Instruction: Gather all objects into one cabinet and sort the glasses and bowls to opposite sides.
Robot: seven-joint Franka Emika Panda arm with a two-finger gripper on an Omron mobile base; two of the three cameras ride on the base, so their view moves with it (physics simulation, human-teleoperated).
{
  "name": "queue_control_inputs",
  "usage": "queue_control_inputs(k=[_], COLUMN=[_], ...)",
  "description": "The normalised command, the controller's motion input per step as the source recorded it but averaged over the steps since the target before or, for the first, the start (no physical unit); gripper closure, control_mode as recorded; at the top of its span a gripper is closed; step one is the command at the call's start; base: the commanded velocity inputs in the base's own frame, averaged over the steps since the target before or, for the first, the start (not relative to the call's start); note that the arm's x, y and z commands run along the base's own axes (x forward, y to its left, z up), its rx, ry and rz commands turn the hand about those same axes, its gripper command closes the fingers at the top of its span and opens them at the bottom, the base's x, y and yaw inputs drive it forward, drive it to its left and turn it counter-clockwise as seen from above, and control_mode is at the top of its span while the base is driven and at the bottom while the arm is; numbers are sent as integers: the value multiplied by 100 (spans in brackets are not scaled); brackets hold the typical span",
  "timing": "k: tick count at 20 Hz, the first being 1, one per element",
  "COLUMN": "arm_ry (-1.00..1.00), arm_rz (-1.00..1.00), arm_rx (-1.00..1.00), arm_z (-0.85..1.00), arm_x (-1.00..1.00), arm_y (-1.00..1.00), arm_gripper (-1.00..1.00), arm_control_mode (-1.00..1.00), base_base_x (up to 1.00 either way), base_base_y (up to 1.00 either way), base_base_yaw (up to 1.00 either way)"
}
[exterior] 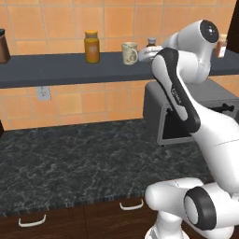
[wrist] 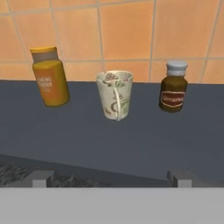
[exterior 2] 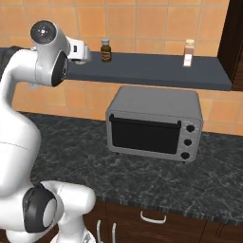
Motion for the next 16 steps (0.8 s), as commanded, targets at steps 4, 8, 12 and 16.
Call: queue_control_inputs(k=[4, 8, 12, 16], arm_ry=[0, 1, 0, 0], arm_rz=[0, 0, 0, 2], arm_rx=[0, 0, 0, 0], arm_z=[3, 1, 1, 0], arm_x=[41, 43, 41, 31], arm_y=[0, 0, 6, 0], arm_gripper=[-100, -100, -100, -100], arm_control_mode=[-100, -100, -100, -100], base_base_x=[0, 0, 0, 0], base_base_y=[0, 0, 0, 0], base_base_yaw=[0, 0, 0, 0])
